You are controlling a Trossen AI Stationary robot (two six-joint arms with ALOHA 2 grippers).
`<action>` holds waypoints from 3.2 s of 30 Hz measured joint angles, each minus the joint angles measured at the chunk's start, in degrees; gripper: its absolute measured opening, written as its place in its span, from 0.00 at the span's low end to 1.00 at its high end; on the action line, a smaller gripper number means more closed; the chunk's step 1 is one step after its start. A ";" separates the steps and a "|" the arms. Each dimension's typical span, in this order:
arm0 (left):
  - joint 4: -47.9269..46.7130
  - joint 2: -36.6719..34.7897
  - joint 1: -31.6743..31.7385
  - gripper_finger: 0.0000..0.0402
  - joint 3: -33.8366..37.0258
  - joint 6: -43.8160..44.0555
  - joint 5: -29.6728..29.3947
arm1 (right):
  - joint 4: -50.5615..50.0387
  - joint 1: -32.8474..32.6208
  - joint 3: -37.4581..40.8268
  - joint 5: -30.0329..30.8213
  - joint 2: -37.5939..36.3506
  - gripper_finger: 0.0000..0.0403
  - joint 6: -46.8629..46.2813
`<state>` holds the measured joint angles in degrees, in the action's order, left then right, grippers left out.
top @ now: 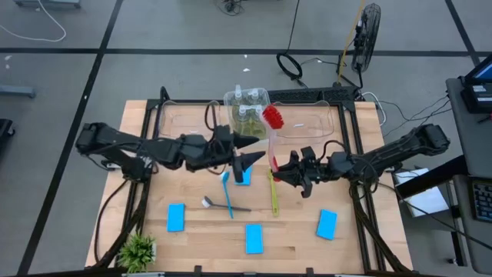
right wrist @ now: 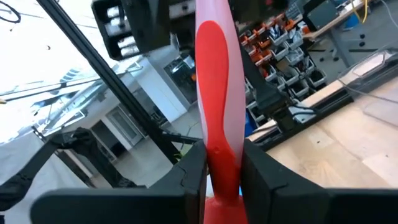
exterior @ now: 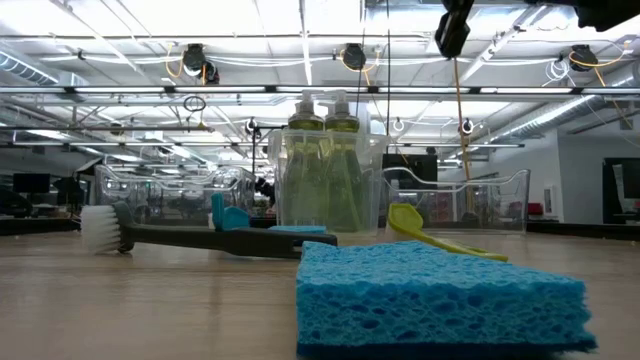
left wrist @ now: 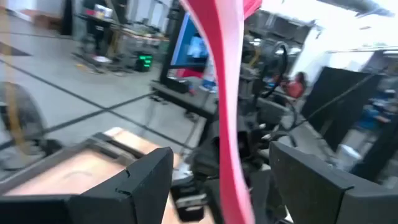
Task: Pick & Place Kitchen Sink Supplies
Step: Put the red dish brush into the left transparent bin
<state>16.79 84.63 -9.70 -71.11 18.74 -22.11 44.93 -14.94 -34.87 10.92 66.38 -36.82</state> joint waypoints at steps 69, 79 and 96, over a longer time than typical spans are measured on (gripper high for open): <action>11.27 5.38 7.83 0.13 0.02 7.06 13.73 | -1.81 0.02 0.00 2.62 0.10 0.13 -2.14; 11.35 5.38 7.81 0.09 0.02 5.99 13.91 | -1.79 0.00 -0.02 2.49 0.10 0.13 -1.95; 9.40 4.45 7.77 0.09 -0.02 5.33 14.61 | -2.77 -0.04 1.75 -0.72 -0.34 0.62 -2.44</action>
<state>26.18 89.08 -1.93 -71.13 24.07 -7.50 42.16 -14.98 -33.13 10.20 66.04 -39.26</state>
